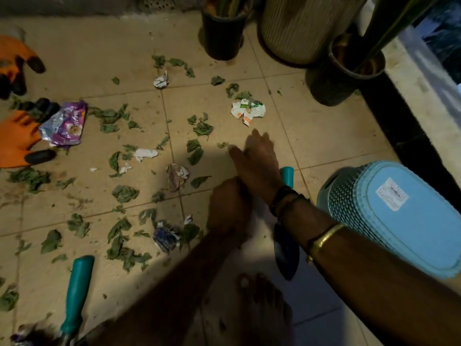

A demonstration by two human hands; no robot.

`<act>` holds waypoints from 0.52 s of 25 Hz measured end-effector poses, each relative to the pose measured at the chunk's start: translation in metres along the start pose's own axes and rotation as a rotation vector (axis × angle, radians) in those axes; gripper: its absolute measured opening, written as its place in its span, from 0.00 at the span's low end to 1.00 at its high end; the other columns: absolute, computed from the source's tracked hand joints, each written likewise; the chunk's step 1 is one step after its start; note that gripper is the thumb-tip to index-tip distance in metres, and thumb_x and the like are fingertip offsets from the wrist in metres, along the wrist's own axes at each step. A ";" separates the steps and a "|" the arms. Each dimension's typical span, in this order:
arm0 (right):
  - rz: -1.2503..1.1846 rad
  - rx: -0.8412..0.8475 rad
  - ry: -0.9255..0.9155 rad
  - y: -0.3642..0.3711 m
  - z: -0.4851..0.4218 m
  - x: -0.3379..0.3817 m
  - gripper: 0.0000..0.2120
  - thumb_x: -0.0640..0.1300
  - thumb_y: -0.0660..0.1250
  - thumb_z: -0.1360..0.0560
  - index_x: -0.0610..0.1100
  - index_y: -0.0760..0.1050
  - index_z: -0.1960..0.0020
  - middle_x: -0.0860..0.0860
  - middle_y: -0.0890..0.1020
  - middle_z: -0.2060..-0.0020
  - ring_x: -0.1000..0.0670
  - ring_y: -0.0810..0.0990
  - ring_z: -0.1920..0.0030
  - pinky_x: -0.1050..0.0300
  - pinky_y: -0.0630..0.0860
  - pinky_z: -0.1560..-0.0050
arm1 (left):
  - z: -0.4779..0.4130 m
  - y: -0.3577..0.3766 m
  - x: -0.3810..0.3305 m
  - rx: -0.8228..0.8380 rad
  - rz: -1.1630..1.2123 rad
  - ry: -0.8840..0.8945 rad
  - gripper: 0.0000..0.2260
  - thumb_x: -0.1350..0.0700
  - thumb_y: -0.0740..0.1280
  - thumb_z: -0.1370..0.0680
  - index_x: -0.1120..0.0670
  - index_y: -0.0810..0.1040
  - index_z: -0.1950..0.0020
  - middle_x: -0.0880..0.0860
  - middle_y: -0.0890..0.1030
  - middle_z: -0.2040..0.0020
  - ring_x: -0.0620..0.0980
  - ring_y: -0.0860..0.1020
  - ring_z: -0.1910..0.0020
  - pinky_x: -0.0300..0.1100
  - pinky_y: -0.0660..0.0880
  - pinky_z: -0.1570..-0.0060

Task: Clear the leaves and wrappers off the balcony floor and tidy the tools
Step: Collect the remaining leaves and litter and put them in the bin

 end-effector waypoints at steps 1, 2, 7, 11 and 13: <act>0.048 -0.016 0.121 0.003 -0.012 -0.010 0.39 0.67 0.57 0.21 0.43 0.56 0.20 0.37 0.56 0.20 0.33 0.53 0.21 0.32 0.55 0.23 | -0.007 -0.020 0.008 -0.098 0.015 0.058 0.09 0.53 0.64 0.19 0.54 0.82 0.48 0.53 0.84 0.53 0.52 0.82 0.55 0.43 0.78 0.50; 0.084 -0.007 0.207 0.010 -0.016 -0.015 0.41 0.69 0.55 0.22 0.44 0.52 0.19 0.36 0.51 0.19 0.31 0.48 0.20 0.30 0.50 0.22 | -0.016 -0.040 0.017 -0.198 0.029 0.102 0.08 0.53 0.64 0.20 0.53 0.82 0.47 0.52 0.84 0.52 0.51 0.82 0.54 0.42 0.76 0.48; 0.016 0.104 -0.465 0.050 0.015 0.033 0.37 0.66 0.53 0.21 0.48 0.53 0.17 0.44 0.48 0.17 0.41 0.42 0.18 0.37 0.45 0.20 | -0.066 -0.114 0.059 -0.453 0.048 0.129 0.12 0.54 0.63 0.21 0.57 0.80 0.41 0.57 0.81 0.46 0.58 0.79 0.46 0.51 0.75 0.44; 0.079 -0.197 -0.203 -0.011 -0.094 0.008 0.38 0.70 0.52 0.22 0.51 0.55 0.19 0.42 0.51 0.18 0.39 0.44 0.18 0.33 0.46 0.21 | -0.086 -0.119 0.116 -0.334 -0.383 -0.068 0.25 0.43 0.56 0.20 0.60 0.71 0.32 0.63 0.72 0.31 0.63 0.69 0.32 0.60 0.67 0.32; 0.123 -0.118 -0.188 -0.014 -0.133 0.005 0.41 0.72 0.52 0.25 0.52 0.54 0.18 0.41 0.50 0.18 0.39 0.43 0.18 0.33 0.45 0.21 | -0.078 -0.098 0.119 -0.217 -0.454 -0.024 0.33 0.38 0.51 0.20 0.60 0.63 0.23 0.62 0.61 0.21 0.61 0.57 0.21 0.59 0.52 0.22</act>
Point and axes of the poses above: each hand's wrist, its own z-axis away from the middle knuckle, its own y-axis out of the palm, x = y × z, the point moved 6 cm from there along -z, towards the middle knuckle
